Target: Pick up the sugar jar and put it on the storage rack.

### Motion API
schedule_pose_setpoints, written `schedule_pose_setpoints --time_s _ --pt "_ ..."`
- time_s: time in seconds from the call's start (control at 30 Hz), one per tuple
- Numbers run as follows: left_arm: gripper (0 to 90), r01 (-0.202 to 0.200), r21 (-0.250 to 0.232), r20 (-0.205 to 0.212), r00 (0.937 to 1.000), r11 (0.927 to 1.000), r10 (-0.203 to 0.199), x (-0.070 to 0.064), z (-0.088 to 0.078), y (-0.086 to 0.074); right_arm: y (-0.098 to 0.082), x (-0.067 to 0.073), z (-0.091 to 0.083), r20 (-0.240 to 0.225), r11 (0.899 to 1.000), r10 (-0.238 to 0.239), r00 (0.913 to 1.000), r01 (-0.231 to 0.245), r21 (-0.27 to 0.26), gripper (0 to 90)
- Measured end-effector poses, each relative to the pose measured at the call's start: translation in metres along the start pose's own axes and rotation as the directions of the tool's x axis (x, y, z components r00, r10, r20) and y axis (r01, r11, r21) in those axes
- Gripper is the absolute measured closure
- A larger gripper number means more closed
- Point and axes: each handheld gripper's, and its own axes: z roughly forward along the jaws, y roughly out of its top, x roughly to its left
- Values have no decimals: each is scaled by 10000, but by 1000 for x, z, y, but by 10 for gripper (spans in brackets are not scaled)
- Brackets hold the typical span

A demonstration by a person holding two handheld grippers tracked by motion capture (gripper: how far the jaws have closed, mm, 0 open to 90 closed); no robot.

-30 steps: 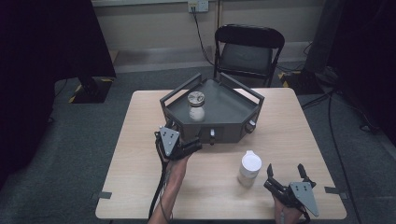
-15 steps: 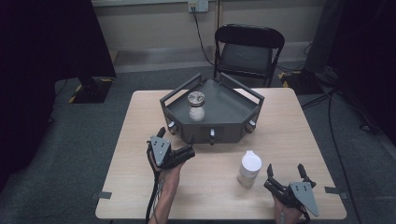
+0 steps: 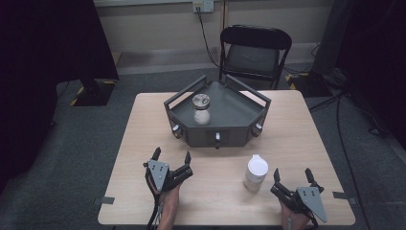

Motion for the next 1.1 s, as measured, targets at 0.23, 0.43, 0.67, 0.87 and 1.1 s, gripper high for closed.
schedule_pose_setpoints --time_s 0.23,0.43,0.67,0.87,1.1 --pt "16 -178 -102 -101 9998 9998 177 -9 -8 -27 0 0 0 6 10000 6 10000 -6 -6 13" --pt "1 -233 257 -117 9997 9994 236 -8 -13 -41 0 0 0 15 10000 11 10000 -11 -9 13" --pt "0 -192 133 -249 9995 9997 195 -4 -16 -44 0 0 0 8 10000 4 10000 -4 -7 12" --pt "2 -506 -66 -489 9975 9987 502 -9 -17 -48 0 0 0 24 10000 3 10000 -3 -5 13" --pt "10 -613 -227 -901 9942 9979 590 -17 -17 -51 0 1 0 33 10000 -4 10000 4 -7 13"
